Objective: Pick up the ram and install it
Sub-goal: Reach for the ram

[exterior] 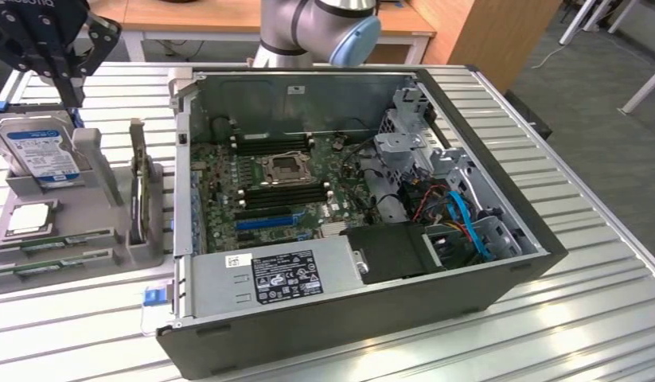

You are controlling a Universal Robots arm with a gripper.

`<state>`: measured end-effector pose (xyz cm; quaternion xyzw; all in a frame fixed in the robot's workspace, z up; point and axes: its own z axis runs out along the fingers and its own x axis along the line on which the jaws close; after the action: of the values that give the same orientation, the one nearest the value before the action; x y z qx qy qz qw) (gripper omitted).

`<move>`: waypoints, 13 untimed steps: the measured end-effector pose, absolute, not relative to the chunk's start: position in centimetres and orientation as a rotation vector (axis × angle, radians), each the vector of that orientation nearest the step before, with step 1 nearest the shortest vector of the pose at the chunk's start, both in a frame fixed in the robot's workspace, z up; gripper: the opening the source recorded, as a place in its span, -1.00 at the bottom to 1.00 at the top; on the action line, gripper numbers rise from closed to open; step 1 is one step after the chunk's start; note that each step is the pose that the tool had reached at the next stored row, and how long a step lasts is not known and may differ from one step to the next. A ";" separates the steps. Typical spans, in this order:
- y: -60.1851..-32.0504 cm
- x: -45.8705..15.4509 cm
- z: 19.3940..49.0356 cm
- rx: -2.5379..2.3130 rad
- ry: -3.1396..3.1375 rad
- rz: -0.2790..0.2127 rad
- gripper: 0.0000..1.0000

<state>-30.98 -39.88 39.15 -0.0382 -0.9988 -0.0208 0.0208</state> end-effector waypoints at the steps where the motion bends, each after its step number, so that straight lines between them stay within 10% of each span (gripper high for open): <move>1: -39.9 -31.1 39.1 -0.118 -3.096 -0.065 -0.80; 13: -39.9 -32.3 39.1 -0.118 -3.085 -0.064 -0.80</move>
<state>-32.30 -39.89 39.10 -0.0382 -0.9987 -0.0206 0.0269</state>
